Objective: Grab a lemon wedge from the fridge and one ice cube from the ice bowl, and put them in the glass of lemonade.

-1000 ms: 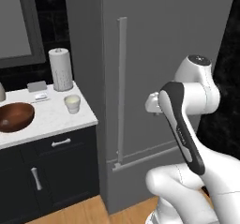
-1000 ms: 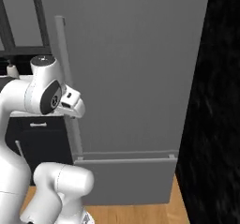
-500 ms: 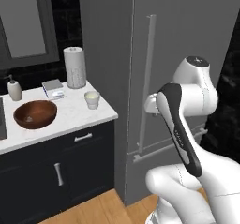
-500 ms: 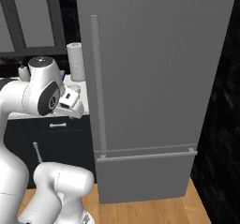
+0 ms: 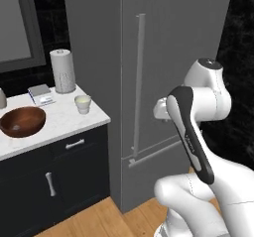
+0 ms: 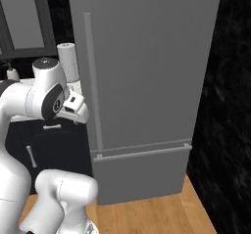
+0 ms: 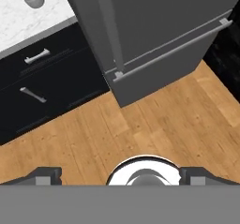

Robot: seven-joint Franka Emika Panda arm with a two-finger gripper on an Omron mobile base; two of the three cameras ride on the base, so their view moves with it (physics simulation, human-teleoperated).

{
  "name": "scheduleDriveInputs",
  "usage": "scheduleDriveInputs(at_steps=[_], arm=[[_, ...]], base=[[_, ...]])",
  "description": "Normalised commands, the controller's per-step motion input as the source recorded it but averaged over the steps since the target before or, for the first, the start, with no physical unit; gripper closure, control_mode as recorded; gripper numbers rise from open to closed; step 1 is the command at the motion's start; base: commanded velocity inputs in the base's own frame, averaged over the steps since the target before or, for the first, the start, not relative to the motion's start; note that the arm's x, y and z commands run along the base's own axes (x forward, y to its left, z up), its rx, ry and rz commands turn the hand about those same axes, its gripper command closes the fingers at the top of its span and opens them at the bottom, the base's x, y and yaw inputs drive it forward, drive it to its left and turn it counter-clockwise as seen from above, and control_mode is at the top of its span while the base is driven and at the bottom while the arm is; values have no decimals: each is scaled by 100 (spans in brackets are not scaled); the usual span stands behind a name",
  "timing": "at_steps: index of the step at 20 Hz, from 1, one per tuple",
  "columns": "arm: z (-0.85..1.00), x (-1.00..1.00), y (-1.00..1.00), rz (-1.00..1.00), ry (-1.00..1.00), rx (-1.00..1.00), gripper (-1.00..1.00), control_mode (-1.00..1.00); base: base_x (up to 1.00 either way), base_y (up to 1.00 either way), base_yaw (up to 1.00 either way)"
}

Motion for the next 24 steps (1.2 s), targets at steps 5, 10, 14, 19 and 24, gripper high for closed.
scheduleDriveInputs(at_steps=[5,10,14,19,24], arm=[[0,0,0,0,0,0,-100,100],[0,0,0,0,0,0,-100,100],[0,0,0,0,0,0,-100,100],[15,-25,0,4,-17,0,-100,-100],[80,-19,0,26,-67,-10,-100,-100]], base=[[-37,5,-11],[0,10,-1],[0,0,0],[-4,0,0],[0,0,0]])
